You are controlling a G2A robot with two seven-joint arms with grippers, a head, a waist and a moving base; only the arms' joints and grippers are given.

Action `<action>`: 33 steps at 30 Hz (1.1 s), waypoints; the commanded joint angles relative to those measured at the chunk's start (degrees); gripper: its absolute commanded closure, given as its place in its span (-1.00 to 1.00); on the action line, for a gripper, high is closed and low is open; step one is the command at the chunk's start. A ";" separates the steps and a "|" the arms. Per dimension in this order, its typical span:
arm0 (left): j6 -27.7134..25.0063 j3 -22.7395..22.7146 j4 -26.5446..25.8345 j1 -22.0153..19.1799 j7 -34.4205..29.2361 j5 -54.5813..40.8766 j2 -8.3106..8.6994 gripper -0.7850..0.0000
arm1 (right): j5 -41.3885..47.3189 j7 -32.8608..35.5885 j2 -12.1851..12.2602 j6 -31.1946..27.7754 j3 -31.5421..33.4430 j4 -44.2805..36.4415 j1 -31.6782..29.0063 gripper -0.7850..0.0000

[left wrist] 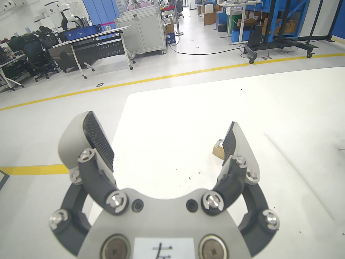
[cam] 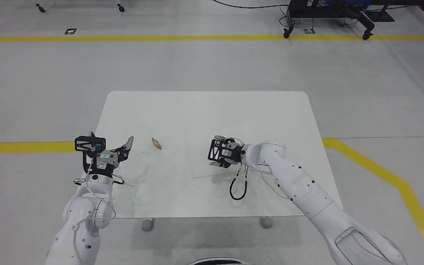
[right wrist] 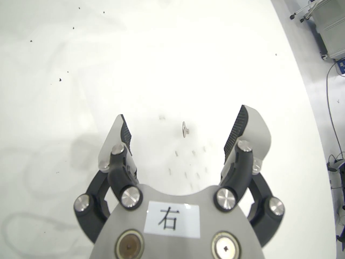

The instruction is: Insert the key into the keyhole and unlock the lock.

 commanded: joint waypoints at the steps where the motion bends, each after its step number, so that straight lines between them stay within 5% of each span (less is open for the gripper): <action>1: 0.00 0.00 0.00 0.00 0.00 0.00 0.00 -1.00 | 0.50 0.12 -0.26 -0.47 -0.54 1.01 0.87 0.31; 4: 0.00 0.00 0.00 0.00 0.00 0.00 0.00 -1.00 | 0.69 -0.23 -0.51 -0.74 -1.07 2.01 1.65 0.56; 13: 0.00 0.00 0.00 0.00 0.00 0.00 0.00 -1.00 | 1.54 3.79 -1.51 -0.48 -2.83 5.49 4.16 0.62; 14: 0.00 0.00 0.00 0.00 0.00 0.00 0.00 -1.00 | 1.99 3.93 -1.66 -0.99 -3.08 5.90 4.50 0.70; 15: 0.00 0.00 0.00 0.00 0.00 0.00 0.00 -1.00 | 2.16 3.98 -1.79 -1.61 -3.35 6.46 4.99 1.00; 25: 0.00 0.00 0.00 0.00 0.00 0.00 0.00 -1.00 | 0.71 2.24 -1.72 -0.01 -3.03 5.50 5.26 1.00; 33: 0.00 0.00 0.00 0.00 0.00 0.00 0.00 -1.00 | 1.98 -3.32 0.99 5.67 6.24 -3.70 -0.88 1.00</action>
